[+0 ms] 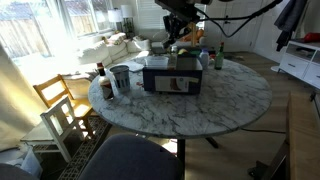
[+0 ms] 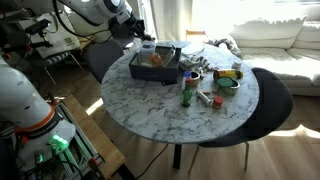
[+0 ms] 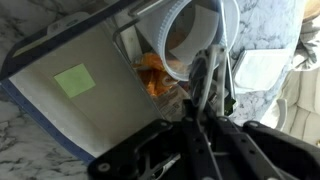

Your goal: Put the white glasses in the plastic cup in the box

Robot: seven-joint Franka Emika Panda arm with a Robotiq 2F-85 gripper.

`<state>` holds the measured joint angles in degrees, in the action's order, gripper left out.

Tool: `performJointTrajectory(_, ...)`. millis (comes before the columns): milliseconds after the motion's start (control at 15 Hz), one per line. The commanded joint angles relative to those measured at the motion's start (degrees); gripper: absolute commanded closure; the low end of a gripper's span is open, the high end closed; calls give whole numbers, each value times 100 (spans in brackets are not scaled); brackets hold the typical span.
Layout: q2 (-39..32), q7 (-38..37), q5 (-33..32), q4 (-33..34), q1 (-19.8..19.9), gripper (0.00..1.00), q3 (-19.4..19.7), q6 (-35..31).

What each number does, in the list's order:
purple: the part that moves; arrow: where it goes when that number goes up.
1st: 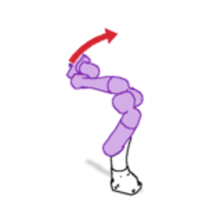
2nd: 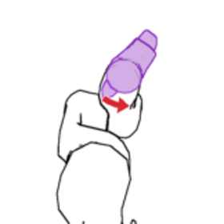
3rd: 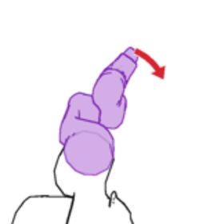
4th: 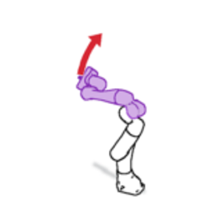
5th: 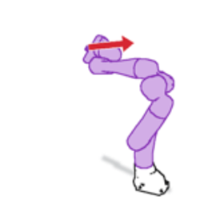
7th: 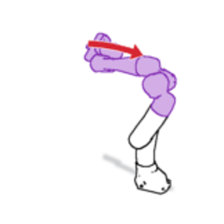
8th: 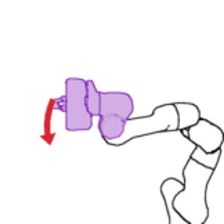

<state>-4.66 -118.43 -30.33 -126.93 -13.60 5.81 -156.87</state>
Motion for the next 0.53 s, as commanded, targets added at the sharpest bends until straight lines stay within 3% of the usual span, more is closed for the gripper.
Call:
performJointTrajectory(0,-534,441,599,308,76,97,-75,-317)
performJointTrajectory(467,-1388,1067,1257,1140,128,97,-264,-300)
